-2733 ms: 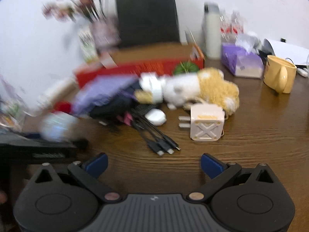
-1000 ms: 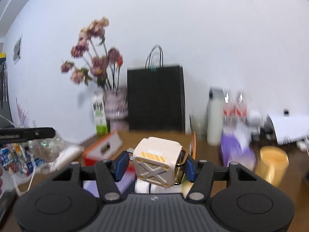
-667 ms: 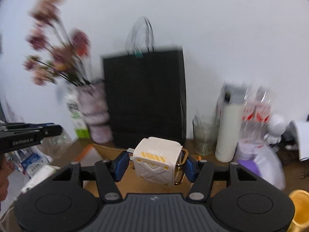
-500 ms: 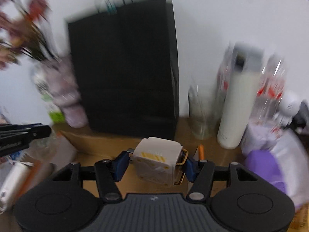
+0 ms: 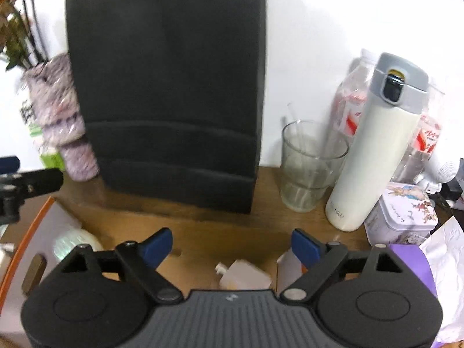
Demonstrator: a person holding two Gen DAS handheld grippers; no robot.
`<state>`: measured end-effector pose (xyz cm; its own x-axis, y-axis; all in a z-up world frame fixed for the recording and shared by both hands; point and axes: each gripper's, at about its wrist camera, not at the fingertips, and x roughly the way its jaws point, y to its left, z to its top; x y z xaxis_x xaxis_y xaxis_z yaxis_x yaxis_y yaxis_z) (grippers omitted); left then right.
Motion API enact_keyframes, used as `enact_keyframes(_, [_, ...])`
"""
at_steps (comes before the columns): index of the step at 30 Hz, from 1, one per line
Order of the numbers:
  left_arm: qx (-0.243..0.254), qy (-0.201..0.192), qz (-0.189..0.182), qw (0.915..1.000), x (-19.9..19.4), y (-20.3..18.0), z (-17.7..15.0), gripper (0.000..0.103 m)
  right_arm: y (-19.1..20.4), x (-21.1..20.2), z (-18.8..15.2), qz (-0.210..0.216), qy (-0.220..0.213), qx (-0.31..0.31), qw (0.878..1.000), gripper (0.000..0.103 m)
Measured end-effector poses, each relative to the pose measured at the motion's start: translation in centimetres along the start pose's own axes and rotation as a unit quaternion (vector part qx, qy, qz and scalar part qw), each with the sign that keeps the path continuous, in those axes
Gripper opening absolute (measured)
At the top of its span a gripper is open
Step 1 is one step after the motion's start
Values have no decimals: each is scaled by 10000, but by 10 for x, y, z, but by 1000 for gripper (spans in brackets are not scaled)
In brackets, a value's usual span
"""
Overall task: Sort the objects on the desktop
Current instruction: 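Carry both held items over the cardboard box and open both tools, then withdraw both open tools from the box back over the desk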
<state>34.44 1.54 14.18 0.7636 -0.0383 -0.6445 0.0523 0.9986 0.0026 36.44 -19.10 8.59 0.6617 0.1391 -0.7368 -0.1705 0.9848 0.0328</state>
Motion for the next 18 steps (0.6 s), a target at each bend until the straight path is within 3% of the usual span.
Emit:
enact_keyframes(2, [-2, 412, -162, 9990, -1, -1, -7, 103, 1, -1, -3, 179, 367, -90, 9991, 89])
enact_keyframes(5, [20, 904, -64, 9959, -5, -1, -21, 103, 0, -2, -12, 463, 870, 21, 9951, 89])
enact_keyframes(9, [-192, 1588, -130, 9870, -11, 4, -39, 103, -3, -16, -33, 571, 1189, 267, 9909, 89])
enact_keyframes(15, [-468, 2114, -19, 9763, -31, 10, -54, 103, 4, -50, -53, 511, 1233, 285, 9906, 94])
enact_keyframes(18, [-423, 2000, 22, 9789, -49, 8, -57, 103, 7, -66, -58, 499, 1291, 313, 9899, 94])
